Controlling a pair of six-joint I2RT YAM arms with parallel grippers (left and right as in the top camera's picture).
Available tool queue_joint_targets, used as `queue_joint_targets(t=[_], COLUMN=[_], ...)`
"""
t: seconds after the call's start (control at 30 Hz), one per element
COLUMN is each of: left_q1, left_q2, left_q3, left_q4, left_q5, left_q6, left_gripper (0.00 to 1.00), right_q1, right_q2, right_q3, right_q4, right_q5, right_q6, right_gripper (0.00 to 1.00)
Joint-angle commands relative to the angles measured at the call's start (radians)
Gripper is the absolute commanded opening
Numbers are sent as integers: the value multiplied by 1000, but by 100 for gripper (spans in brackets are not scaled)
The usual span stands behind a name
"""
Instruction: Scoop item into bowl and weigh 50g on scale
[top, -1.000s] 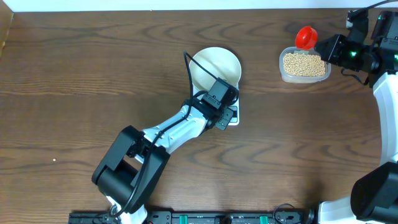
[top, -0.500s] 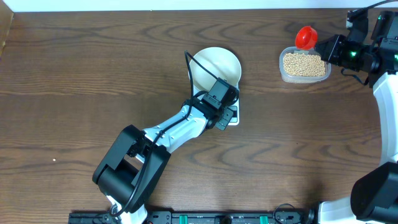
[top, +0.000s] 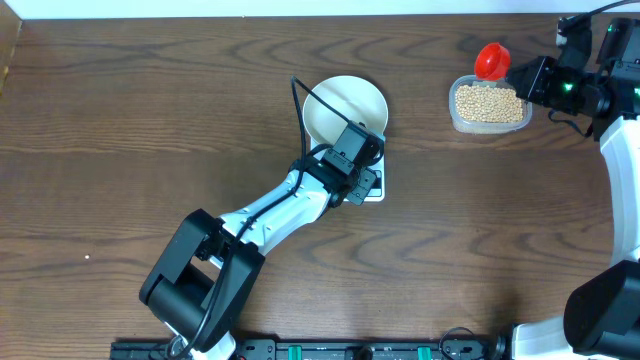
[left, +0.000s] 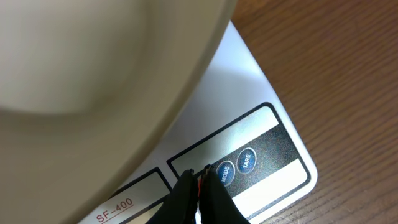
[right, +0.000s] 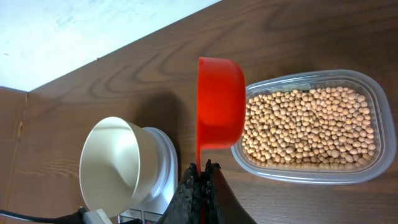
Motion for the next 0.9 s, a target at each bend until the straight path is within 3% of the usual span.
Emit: queue_joint_targets(t=[0.0, 0.47, 0.87], left_q1=[3, 5, 0], left_q2=[39, 85, -285], left_q3=[-12, -11, -11], left_q4=[0, -3, -133], left_q5=[-14, -32, -31], left_q6=[9, 9, 5], left_gripper=[7, 7, 7], right_q1=[-5, -5, -5], right_q2=[-1, -1, -1], right_q3=[18, 18, 18], right_q4=[-2, -6, -5], right_q5=[2, 10, 12], right_q6=[-21, -21, -21], right_gripper=[1, 1, 1])
